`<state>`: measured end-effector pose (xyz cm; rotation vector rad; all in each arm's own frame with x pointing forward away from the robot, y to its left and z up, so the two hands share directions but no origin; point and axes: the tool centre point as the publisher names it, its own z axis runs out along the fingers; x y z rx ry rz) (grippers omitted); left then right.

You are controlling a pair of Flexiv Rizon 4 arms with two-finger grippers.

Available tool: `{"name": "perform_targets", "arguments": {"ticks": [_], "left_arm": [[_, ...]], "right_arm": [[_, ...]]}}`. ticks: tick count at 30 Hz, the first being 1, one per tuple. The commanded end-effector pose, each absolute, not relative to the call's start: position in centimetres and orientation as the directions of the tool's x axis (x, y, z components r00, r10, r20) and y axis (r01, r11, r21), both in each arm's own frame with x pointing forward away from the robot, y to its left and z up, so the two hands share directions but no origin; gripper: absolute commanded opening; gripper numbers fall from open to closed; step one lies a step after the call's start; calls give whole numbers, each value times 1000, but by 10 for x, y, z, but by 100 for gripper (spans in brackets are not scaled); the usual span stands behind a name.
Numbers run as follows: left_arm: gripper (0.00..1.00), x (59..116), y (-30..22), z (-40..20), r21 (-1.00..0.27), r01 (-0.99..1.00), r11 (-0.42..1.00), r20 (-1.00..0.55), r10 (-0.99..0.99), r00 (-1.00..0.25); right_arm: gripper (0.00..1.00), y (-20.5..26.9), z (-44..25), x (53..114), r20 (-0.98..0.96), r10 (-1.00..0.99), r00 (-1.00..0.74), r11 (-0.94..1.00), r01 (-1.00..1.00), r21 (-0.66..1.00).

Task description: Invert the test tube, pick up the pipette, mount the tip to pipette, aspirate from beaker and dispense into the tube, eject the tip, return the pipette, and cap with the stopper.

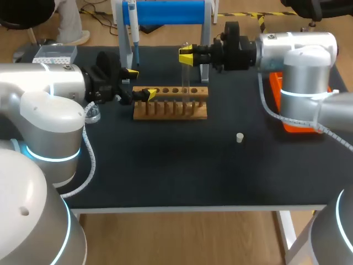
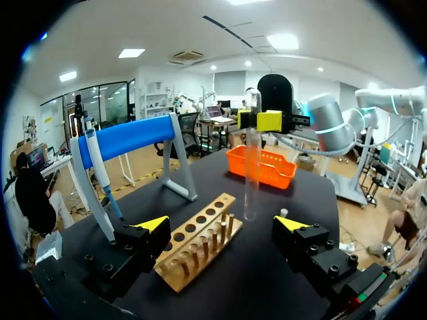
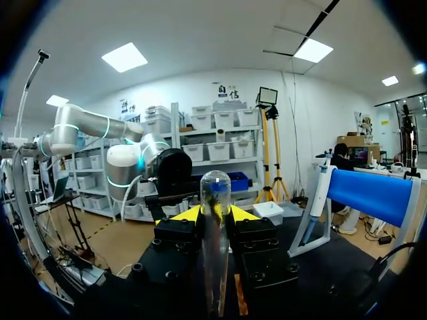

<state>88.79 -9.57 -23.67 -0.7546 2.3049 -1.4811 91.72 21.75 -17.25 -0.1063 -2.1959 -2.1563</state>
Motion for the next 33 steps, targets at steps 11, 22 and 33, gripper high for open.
{"name": "perform_targets", "arguments": {"ticks": [11, 22, 33], "left_arm": [[100, 889, -96, -237, -904, -269, 332, 32, -574, -818], [100, 889, -96, -237, -904, -269, 332, 32, -574, -818], [100, 889, -96, -237, -904, -269, 332, 32, -574, -818]], "right_arm": [[0, 216, -175, 929, 410, -27, -911, 63, 408, 911], [0, 209, -178, 946, 857, 36, -515, 175, 847, 502], [0, 208, -185, 950, 944, 144, -298, 156, 949, 276]]}}
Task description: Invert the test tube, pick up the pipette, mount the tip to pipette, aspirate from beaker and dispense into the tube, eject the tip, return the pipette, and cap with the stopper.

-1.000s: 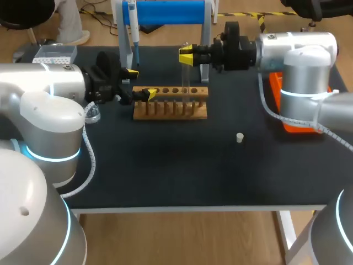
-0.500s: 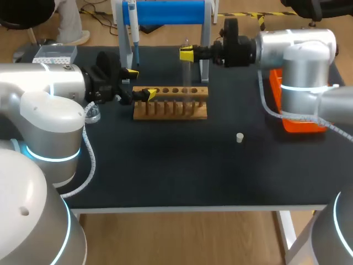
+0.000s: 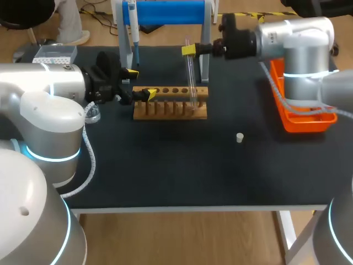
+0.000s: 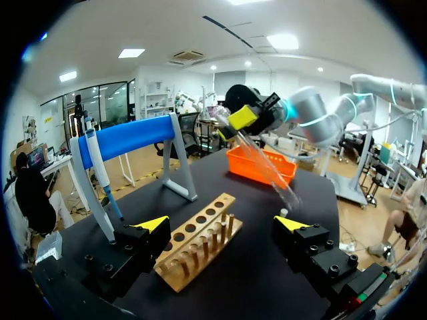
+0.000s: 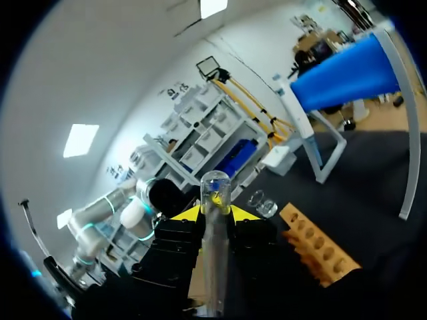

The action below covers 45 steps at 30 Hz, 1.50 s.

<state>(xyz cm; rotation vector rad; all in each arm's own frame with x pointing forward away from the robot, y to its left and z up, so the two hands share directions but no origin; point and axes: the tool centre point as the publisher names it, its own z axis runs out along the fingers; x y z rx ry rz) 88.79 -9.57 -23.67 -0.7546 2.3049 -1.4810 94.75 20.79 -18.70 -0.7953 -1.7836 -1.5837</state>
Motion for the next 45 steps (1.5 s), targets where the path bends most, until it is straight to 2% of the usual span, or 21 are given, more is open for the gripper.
{"name": "perform_targets", "arguments": {"ticks": [1, 12, 17, 19, 22, 26, 45], "left_arm": [[100, 889, -96, -237, -904, -269, 332, 32, -574, -818], [100, 889, -96, -237, -904, -269, 332, 32, -574, -818], [100, 889, -96, -237, -904, -269, 332, 32, -574, -818], [100, 889, -96, -237, -904, -269, 332, 32, -574, -818], [100, 889, -96, -237, -904, -269, 332, 32, -574, -818], [100, 889, -96, -237, -904, -269, 332, 32, -574, -818], [100, 889, -96, -237, -904, -269, 332, 32, -574, -818]], "right_arm": [[0, 208, -185, 950, 944, 144, -298, 156, 949, 276], [0, 208, -185, 950, 944, 144, -298, 156, 949, 276], [0, 198, -188, 943, 953, 50, -300, 117, 949, 293], [0, 196, -188, 942, 978, -4, -209, 133, 969, 207], [0, 194, -192, 943, 985, 14, -174, 144, 975, 170], [0, 192, -195, 944, 999, -10, -34, 200, 979, 36], [0, 185, -202, 945, 999, -36, 22, 210, 978, -14]]}}
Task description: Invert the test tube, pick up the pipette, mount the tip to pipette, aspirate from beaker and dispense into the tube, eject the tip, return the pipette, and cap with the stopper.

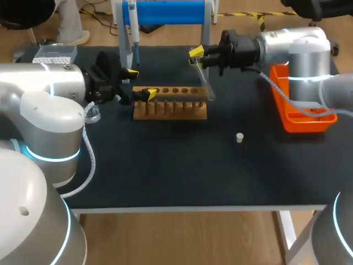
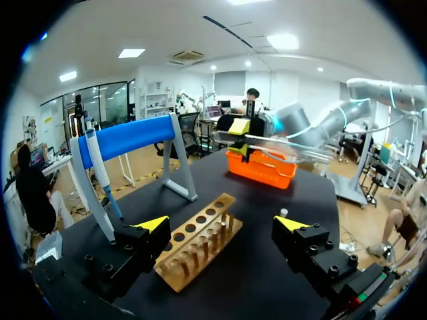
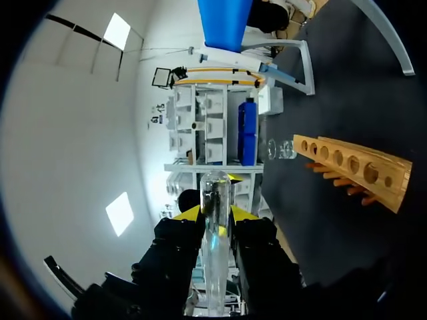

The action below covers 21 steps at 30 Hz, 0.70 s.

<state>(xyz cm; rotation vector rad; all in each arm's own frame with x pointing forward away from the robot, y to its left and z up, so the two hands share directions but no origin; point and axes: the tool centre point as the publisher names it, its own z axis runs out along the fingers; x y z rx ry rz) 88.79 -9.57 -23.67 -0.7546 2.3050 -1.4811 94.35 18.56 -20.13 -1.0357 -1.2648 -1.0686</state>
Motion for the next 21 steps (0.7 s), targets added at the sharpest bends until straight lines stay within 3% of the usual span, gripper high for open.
{"name": "perform_targets", "arguments": {"ticks": [1, 21], "left_arm": [[100, 889, -96, -237, -904, -269, 332, 32, -574, -818], [100, 889, -96, -237, -904, -269, 332, 32, -574, -818]], "right_arm": [[0, 185, -203, 945, 999, -35, 25, 208, 978, -17], [0, 184, -202, 945, 999, -25, 41, 161, 986, -36]]}}
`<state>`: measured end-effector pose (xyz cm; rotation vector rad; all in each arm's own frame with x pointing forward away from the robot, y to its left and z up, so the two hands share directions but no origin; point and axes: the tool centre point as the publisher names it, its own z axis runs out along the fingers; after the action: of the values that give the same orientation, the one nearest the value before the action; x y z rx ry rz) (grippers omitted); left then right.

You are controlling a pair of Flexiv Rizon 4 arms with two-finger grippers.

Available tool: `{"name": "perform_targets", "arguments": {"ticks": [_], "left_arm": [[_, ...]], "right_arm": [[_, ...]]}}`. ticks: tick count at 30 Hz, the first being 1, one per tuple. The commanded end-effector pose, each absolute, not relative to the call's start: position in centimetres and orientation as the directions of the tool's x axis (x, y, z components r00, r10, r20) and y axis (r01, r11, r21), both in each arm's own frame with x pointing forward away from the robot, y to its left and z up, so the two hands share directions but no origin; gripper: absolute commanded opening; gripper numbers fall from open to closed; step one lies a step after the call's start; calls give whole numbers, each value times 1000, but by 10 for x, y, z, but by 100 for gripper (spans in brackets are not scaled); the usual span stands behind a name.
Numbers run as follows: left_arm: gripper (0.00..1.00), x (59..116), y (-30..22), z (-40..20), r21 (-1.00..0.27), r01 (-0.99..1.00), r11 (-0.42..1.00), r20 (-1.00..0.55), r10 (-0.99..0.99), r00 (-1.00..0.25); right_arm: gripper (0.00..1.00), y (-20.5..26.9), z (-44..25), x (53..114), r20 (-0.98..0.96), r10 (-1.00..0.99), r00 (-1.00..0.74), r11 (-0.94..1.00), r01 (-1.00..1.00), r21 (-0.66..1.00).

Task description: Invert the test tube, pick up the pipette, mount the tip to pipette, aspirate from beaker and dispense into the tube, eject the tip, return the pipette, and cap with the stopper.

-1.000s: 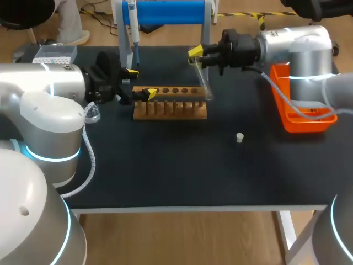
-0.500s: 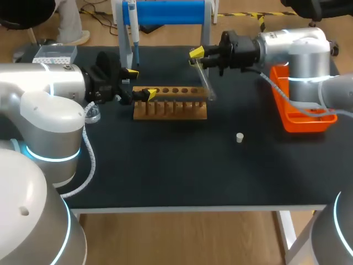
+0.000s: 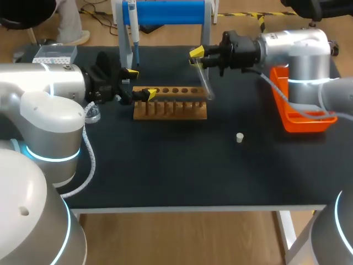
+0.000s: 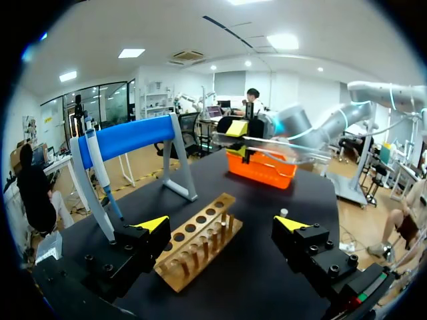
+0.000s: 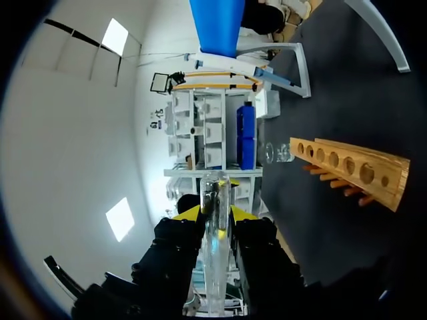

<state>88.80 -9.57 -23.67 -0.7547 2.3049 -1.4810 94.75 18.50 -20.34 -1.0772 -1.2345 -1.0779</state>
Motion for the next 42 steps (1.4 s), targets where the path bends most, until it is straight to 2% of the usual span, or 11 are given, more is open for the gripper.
{"name": "perform_targets", "arguments": {"ticks": [1, 26, 28, 31, 42], "left_arm": [[100, 889, -96, -237, -904, -269, 332, 32, -574, -818], [100, 889, -96, -237, -904, -269, 332, 32, -574, -818], [100, 887, -101, -231, -928, -123, 351, -82, -514, -854], [100, 885, -104, -228, -946, 18, 324, -172, -453, -875], [100, 878, -113, -211, -913, 372, 169, -403, -220, -888]], "right_arm": [[0, 184, -202, 944, 999, -25, 47, 160, 986, -42], [0, 183, -202, 944, 999, -12, 49, 135, 990, -47], [0, 183, -202, 944, 999, -12, 49, 135, 990, -47], [0, 183, -202, 944, 999, -12, 49, 135, 990, -47], [0, 183, -202, 944, 999, -12, 49, 135, 990, -47]]}}
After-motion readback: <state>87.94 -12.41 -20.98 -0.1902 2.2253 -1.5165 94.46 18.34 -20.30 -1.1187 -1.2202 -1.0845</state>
